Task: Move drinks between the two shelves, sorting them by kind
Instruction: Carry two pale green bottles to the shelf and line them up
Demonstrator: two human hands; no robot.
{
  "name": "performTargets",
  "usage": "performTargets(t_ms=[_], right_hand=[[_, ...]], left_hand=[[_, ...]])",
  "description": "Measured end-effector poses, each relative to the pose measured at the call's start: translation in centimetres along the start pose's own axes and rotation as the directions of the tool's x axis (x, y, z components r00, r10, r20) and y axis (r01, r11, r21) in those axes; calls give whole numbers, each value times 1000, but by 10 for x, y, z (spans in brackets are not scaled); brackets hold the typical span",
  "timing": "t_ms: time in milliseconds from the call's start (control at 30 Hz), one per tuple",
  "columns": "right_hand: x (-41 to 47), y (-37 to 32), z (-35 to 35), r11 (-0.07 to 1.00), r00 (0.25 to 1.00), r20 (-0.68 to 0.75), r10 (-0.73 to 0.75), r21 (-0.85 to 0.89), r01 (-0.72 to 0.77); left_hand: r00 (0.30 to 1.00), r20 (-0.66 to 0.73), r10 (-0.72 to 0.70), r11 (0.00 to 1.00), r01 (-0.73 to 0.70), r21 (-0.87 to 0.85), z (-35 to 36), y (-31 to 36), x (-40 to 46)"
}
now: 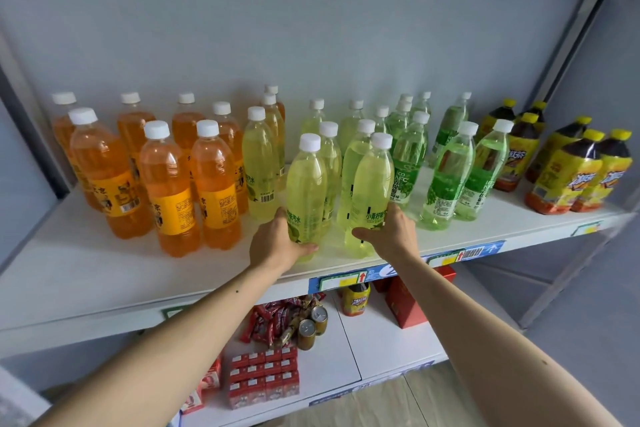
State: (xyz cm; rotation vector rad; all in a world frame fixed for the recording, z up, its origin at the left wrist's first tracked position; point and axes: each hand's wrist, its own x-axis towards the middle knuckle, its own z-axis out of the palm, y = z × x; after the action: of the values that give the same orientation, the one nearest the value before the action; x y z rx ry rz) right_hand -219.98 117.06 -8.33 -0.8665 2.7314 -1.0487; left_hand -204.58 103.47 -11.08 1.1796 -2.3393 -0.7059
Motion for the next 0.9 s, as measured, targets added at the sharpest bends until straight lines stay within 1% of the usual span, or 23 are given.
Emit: performTargets(t_ms=[200, 467, 567, 733, 900], right_hand=[[17, 8, -5, 1000, 998, 55, -21, 10, 21], [42, 16, -5, 994, 988, 106, -109, 13, 108], [47, 17, -5, 993, 985, 126, -120, 29, 118], [49, 17, -6, 990, 981, 139, -138, 25, 136], [49, 17, -8, 989, 978, 148, -147, 7, 148]], left_hand=[[998, -38, -41, 999, 41, -1, 13, 18, 6], [988, -104, -113, 994, 113, -2, 25, 38, 14], [984, -124, -127, 992, 127, -10, 29, 41, 15], [983, -122, -140, 990, 141, -3, 29, 42, 14], [992, -75, -105, 994, 103, -25, 28, 35, 15]])
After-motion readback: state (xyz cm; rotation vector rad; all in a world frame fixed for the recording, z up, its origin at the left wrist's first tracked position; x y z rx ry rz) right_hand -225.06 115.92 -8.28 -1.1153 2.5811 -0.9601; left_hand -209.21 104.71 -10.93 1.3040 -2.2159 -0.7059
